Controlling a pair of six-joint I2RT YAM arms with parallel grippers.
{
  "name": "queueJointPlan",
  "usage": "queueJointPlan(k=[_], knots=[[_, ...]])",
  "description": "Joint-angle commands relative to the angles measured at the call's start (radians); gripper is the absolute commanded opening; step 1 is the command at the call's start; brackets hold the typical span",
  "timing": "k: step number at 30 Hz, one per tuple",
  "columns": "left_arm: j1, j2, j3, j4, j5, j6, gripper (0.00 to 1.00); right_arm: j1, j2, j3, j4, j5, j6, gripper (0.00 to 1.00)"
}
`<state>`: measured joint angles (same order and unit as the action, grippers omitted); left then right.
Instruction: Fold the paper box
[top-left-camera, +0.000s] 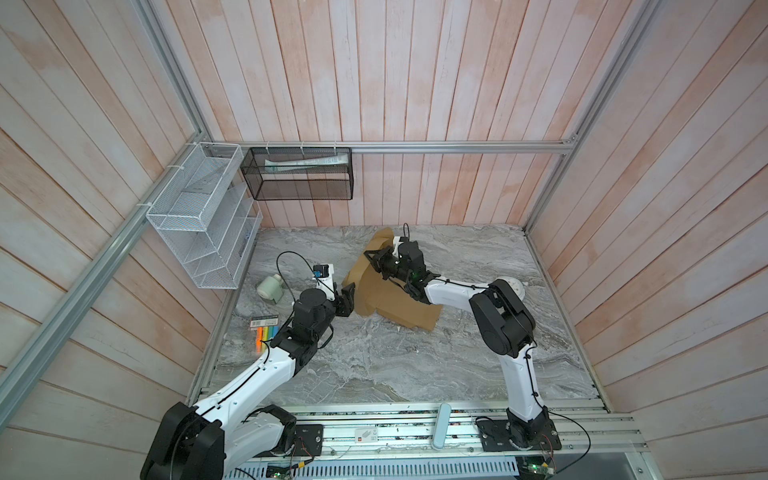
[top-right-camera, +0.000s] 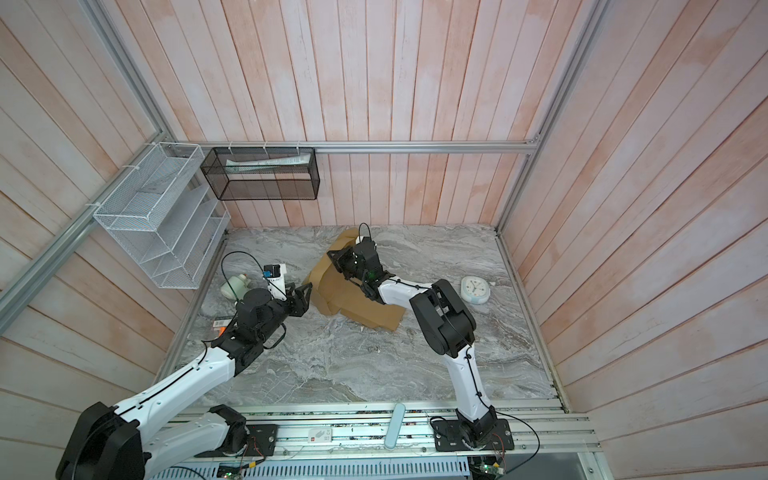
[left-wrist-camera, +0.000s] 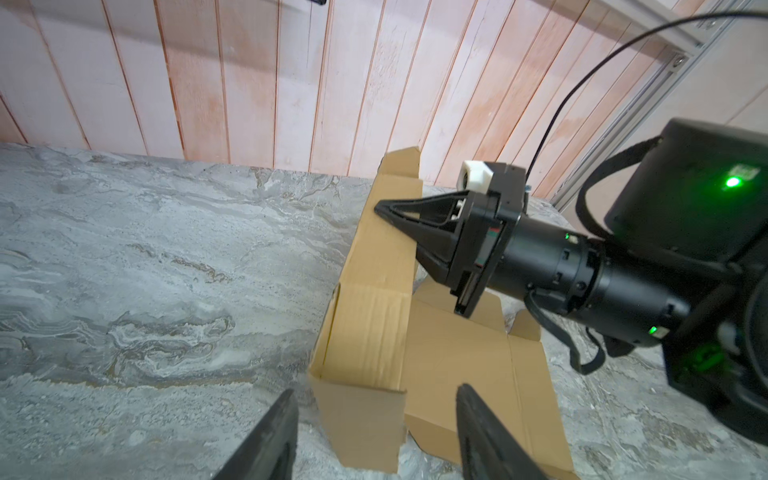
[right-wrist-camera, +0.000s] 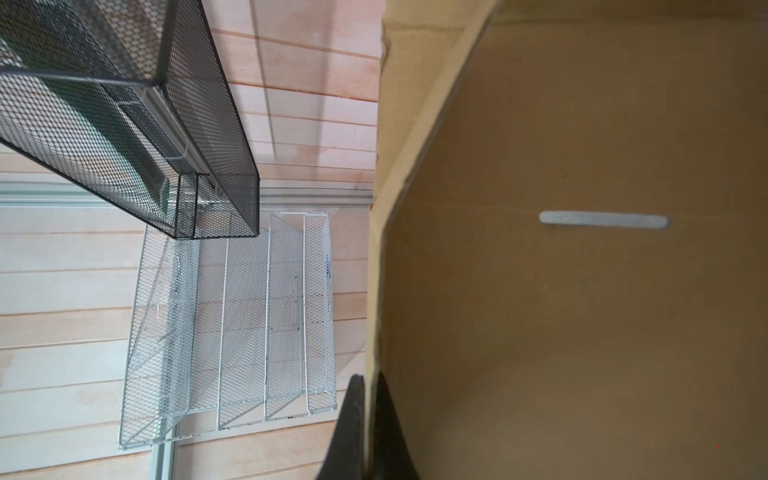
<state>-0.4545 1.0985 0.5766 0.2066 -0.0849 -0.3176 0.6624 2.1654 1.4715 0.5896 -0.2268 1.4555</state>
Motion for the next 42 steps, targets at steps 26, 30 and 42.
queueJointPlan(k=[26, 30, 42], knots=[[0.113, 0.290, 0.583, -0.432, 0.405, -0.072, 0.80, -0.031, 0.002, 0.065, -0.039, 0.022, 0.048, 0.00], [0.138, 0.334, 0.637, -0.507, 0.462, -0.055, 0.81, -0.033, 0.009, 0.068, -0.034, 0.013, 0.051, 0.00], [0.160, 0.451, 0.750, -0.635, 0.569, 0.014, 0.81, -0.032, 0.010, 0.059, -0.025, 0.006, 0.057, 0.00]])
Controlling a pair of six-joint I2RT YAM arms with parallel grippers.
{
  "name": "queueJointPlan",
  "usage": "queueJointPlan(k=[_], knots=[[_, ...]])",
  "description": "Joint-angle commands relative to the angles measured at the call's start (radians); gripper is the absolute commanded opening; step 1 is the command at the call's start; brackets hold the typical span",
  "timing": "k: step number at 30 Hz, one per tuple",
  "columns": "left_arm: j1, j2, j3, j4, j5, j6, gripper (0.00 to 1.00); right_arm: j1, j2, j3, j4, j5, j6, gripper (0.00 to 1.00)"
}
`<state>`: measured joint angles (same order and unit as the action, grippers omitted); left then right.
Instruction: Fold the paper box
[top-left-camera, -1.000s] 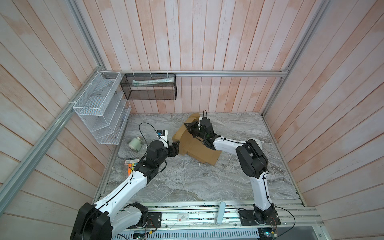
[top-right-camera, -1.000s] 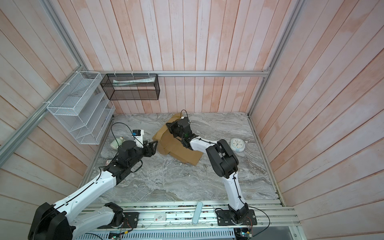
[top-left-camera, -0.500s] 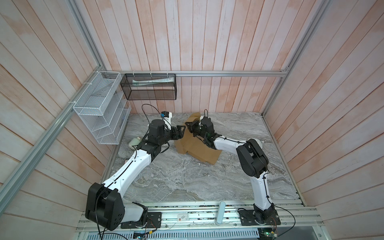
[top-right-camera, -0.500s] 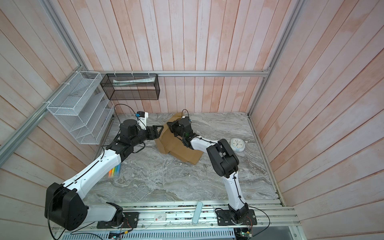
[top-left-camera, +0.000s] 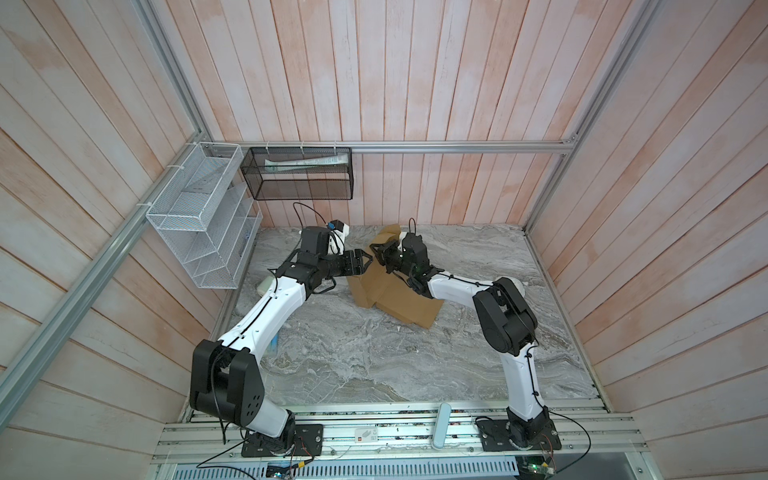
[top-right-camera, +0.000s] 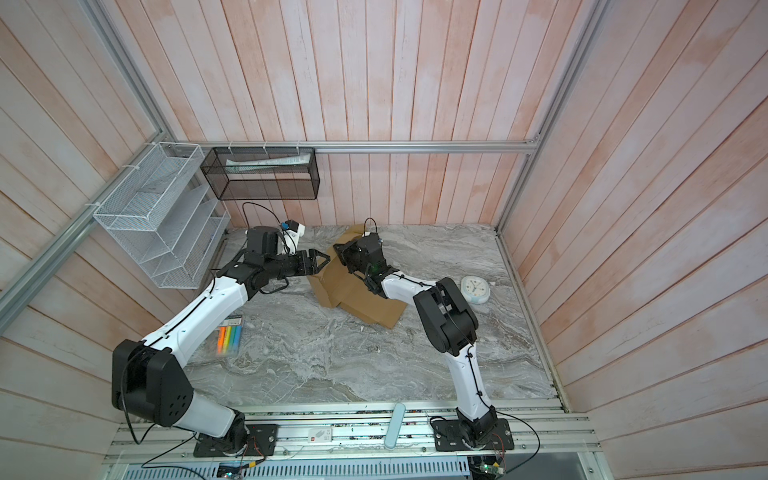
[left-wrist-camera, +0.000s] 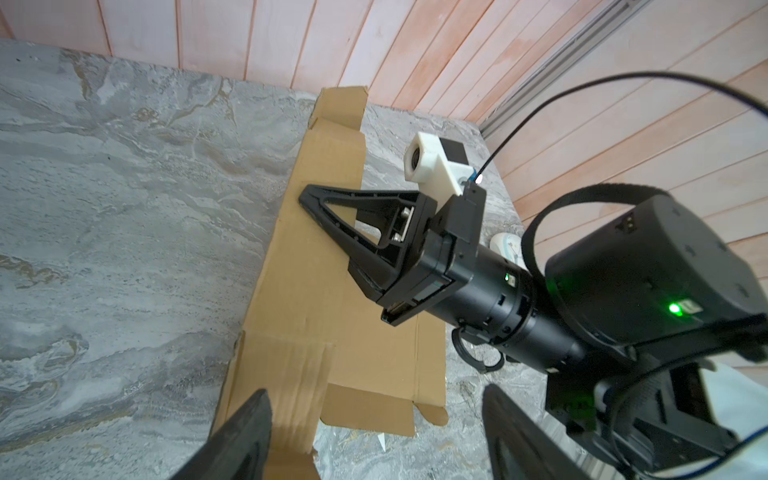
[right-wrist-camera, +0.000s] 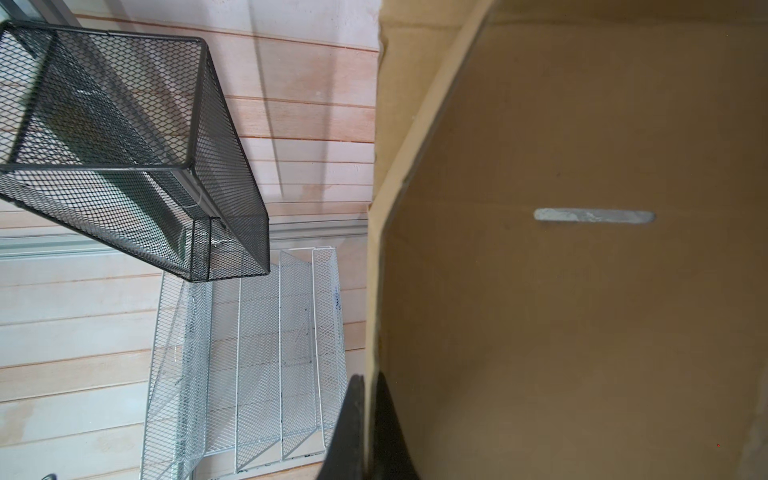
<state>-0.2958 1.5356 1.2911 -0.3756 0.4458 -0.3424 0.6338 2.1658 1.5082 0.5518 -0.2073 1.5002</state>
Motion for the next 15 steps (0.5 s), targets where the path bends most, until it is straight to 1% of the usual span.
queueJointPlan(k=[1, 9, 15], knots=[[0.001, 0.022, 0.039, -0.057, 0.037, 0.043, 0.80, -0.003, 0.012, 0.022, 0.014, -0.014, 0.013, 0.00], [0.001, 0.100, 0.065, -0.061, 0.067, 0.040, 0.79, -0.003, 0.022, 0.020, 0.022, -0.021, 0.019, 0.00], [0.001, 0.129, 0.063, -0.059, 0.073, 0.046, 0.79, -0.003, 0.031, 0.020, 0.033, -0.021, 0.025, 0.00]])
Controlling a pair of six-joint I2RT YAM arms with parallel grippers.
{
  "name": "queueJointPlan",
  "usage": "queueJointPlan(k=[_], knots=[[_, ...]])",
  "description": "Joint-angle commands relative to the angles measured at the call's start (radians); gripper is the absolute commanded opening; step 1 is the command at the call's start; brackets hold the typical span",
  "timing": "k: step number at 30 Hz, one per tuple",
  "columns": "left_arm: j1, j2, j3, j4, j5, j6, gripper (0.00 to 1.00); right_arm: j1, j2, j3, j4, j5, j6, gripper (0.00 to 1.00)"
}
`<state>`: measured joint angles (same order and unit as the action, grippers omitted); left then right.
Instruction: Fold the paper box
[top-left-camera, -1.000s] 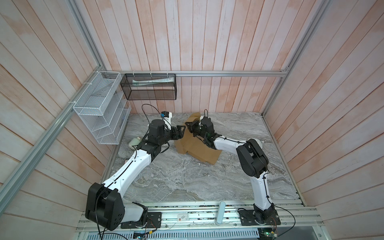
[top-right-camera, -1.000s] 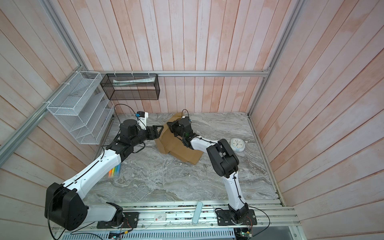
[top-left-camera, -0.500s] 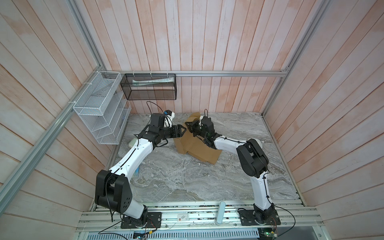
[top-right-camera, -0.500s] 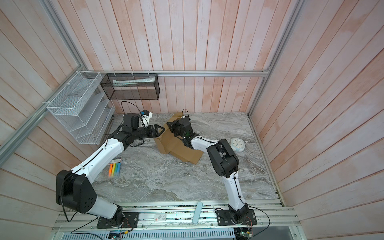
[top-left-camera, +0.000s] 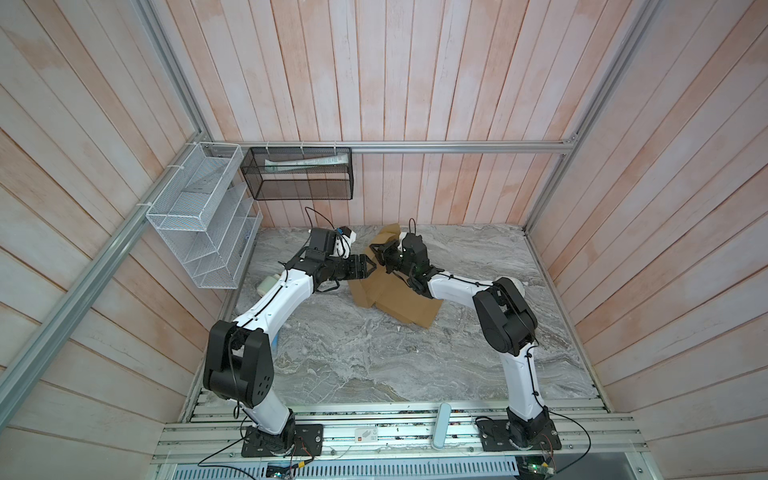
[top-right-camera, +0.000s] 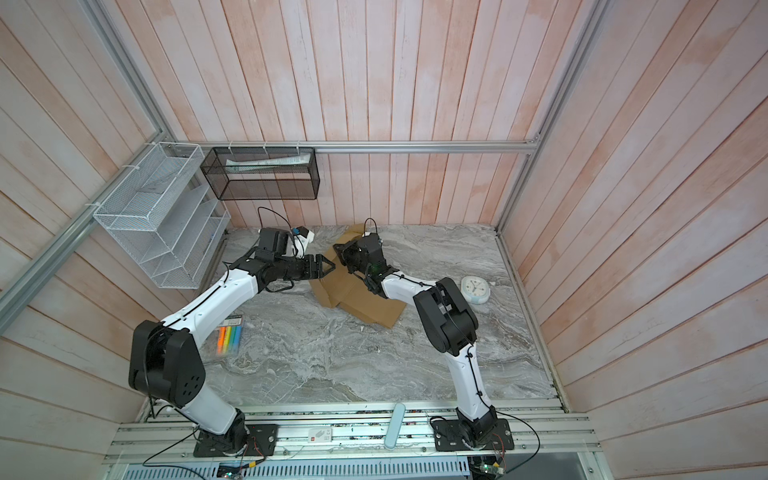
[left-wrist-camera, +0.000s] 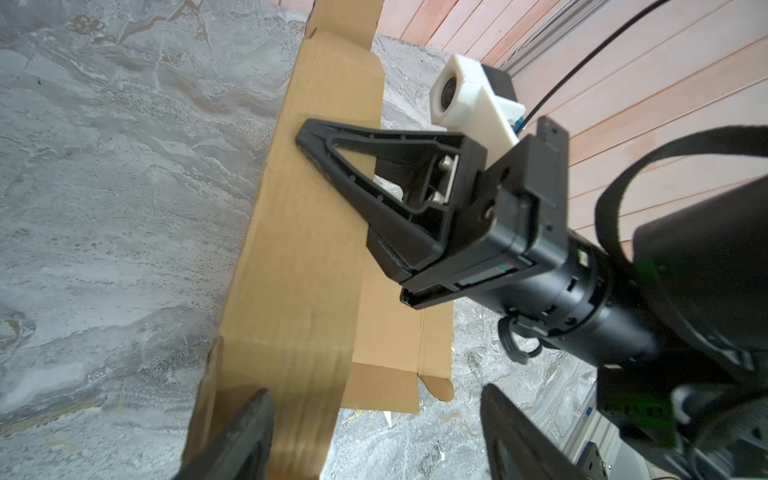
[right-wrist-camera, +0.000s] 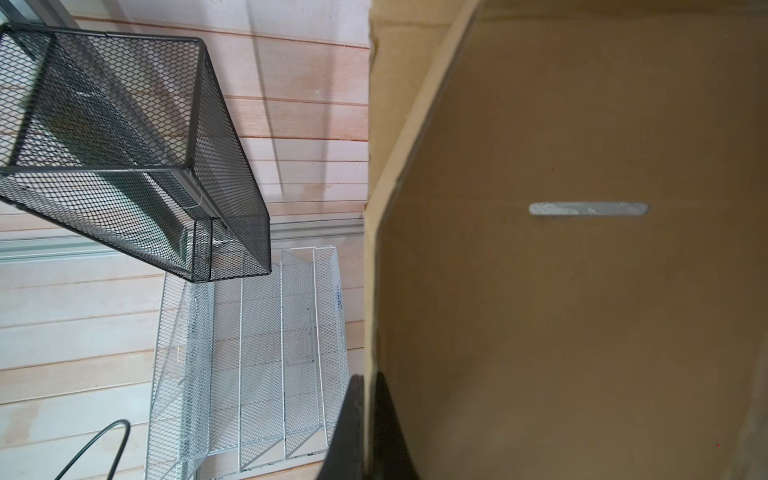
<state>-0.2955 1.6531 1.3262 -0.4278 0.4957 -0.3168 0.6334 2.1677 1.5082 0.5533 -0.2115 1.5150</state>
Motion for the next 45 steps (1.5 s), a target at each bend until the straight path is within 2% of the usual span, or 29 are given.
queueJointPlan(k=[1, 14, 25, 32, 38, 45], knots=[[0.001, 0.017, 0.028, -0.002, 0.026, 0.018, 0.79, -0.002, 0.032, 0.022, 0.033, -0.019, 0.011, 0.00], [0.001, 0.065, 0.021, 0.093, 0.128, -0.016, 0.75, -0.003, 0.047, 0.014, 0.084, -0.023, 0.041, 0.00], [0.009, 0.021, -0.052, 0.225, 0.129, -0.071, 0.68, -0.002, 0.035, -0.035, 0.163, -0.025, 0.072, 0.00], [0.025, -0.056, -0.093, 0.240, 0.106, -0.085, 0.67, -0.005, 0.021, -0.055, 0.164, -0.019, 0.064, 0.00], [0.073, -0.180, -0.145, 0.193, 0.074, -0.070, 0.67, -0.004, 0.027, -0.051, 0.167, -0.022, 0.066, 0.00], [0.086, -0.334, -0.260, 0.124, -0.031, -0.023, 0.69, -0.006, 0.040, -0.024, 0.169, -0.041, 0.067, 0.00]])
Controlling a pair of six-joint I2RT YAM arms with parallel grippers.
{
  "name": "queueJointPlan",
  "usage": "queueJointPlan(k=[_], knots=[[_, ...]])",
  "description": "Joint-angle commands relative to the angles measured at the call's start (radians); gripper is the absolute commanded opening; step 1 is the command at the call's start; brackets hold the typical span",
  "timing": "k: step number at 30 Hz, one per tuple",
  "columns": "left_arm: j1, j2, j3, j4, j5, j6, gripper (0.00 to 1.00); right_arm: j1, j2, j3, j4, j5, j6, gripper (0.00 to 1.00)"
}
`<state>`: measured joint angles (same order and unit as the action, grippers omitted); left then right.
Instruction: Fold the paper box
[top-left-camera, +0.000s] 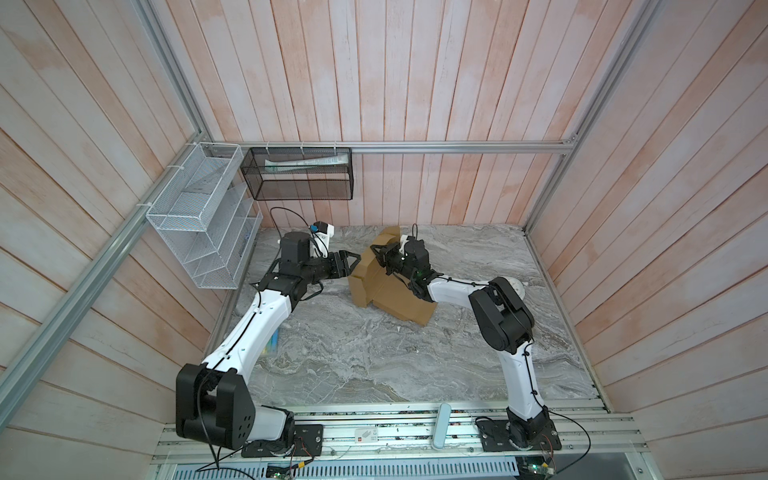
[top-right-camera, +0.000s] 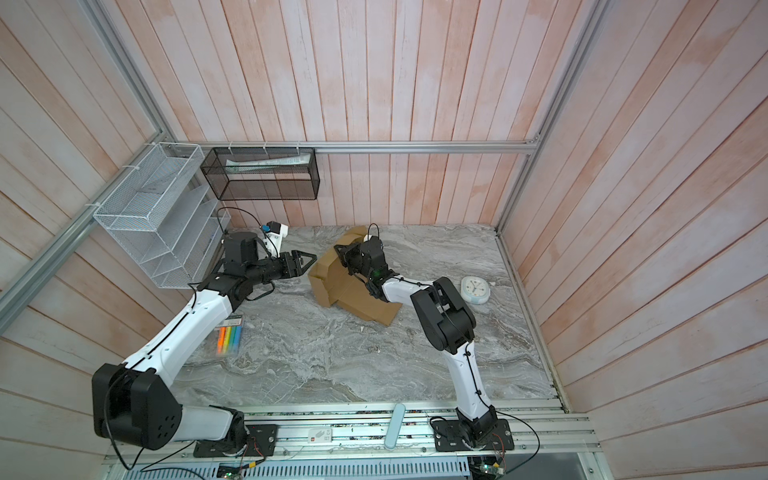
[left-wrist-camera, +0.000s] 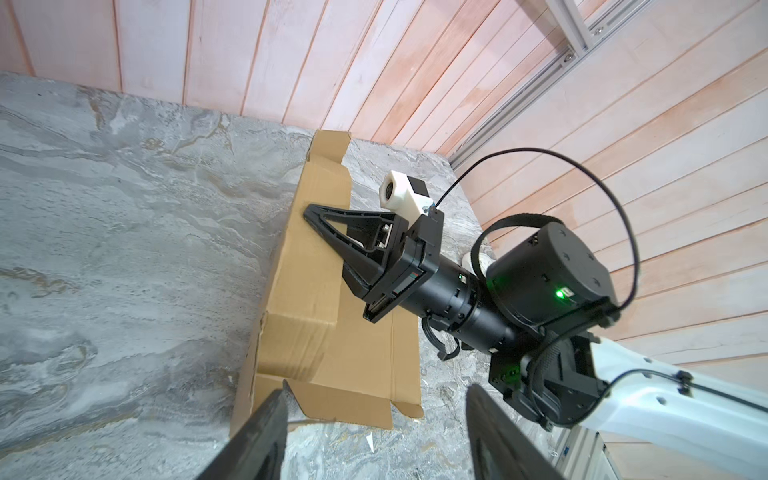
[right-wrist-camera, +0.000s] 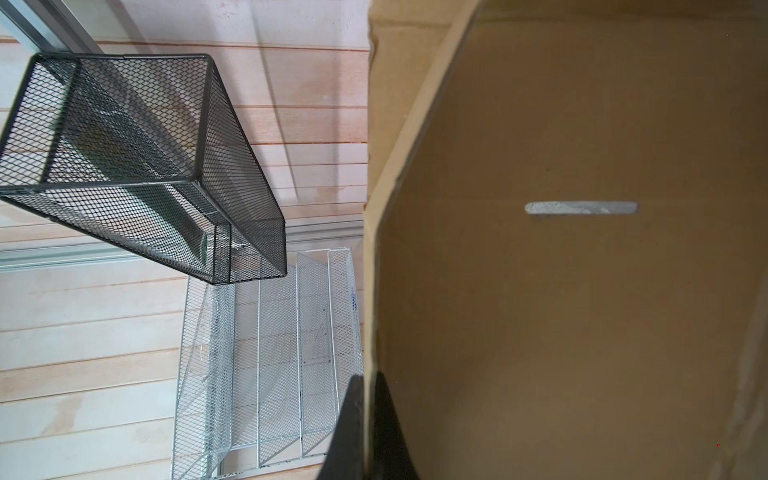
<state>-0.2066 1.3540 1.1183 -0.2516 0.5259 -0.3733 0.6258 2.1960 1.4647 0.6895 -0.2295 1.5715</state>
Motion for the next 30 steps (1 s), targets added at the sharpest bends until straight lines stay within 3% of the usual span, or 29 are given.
queueJointPlan(k=[1, 5, 10, 16, 30], knots=[[-0.007, -0.052, -0.078, -0.058, -0.083, 0.036, 0.69, 0.000, 0.014, 0.027, 0.030, -0.029, 0.005, 0.00], [-0.052, -0.150, -0.228, -0.003, -0.206, 0.046, 0.69, 0.000, 0.013, 0.051, -0.005, -0.043, -0.020, 0.00], [-0.116, -0.229, -0.380, 0.105, -0.327, 0.048, 0.62, 0.000, 0.018, 0.056, -0.015, -0.053, -0.022, 0.00], [-0.125, -0.254, -0.487, 0.184, -0.436, 0.056, 0.57, 0.001, 0.021, 0.064, -0.027, -0.059, -0.033, 0.00], [-0.132, 0.009, -0.449, 0.515, -0.385, 0.135, 0.52, 0.000, 0.030, 0.077, -0.046, -0.073, -0.039, 0.00]])
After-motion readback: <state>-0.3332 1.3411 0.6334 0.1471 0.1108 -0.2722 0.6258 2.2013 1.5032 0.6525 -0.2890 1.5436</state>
